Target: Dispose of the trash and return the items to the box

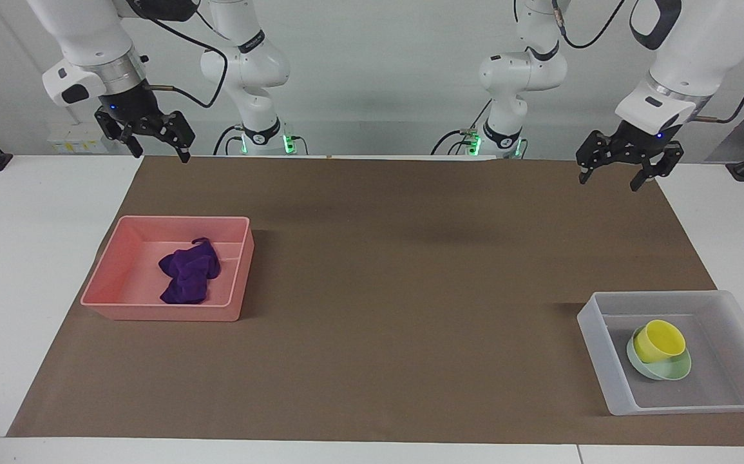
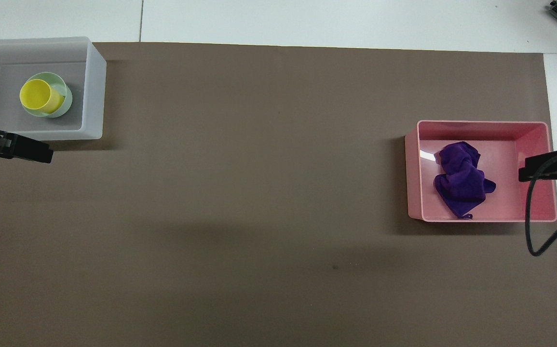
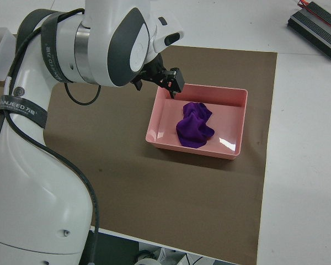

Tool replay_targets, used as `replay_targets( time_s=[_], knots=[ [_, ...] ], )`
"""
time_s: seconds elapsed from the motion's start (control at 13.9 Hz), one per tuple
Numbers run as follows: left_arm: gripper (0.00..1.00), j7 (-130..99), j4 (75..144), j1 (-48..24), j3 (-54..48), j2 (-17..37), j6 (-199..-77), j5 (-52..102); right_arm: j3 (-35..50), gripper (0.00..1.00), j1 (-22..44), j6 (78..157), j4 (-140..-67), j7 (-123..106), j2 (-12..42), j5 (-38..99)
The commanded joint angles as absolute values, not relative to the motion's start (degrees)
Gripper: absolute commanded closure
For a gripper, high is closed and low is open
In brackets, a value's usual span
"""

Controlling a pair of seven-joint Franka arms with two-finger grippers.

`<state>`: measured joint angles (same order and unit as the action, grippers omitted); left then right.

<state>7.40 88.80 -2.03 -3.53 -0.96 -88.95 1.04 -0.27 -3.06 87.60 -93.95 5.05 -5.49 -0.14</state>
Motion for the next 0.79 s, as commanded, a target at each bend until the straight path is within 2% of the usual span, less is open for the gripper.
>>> replay_targets(
  time_s=[0.0, 0.72],
  knots=[
    [0.0, 1.7, 88.68, -5.53, -1.5, -2.2, -86.66, -0.18, 0.18, 0.0, -3.78, 87.19, -94.83, 4.92, -6.24, 0.7],
    [0.0, -0.61, 90.79, -3.96, -1.14, -2.81, -86.13, -0.18, 0.18, 0.0, -3.87, 87.36, -95.19, 5.01, -6.5, 0.79]
  ],
)
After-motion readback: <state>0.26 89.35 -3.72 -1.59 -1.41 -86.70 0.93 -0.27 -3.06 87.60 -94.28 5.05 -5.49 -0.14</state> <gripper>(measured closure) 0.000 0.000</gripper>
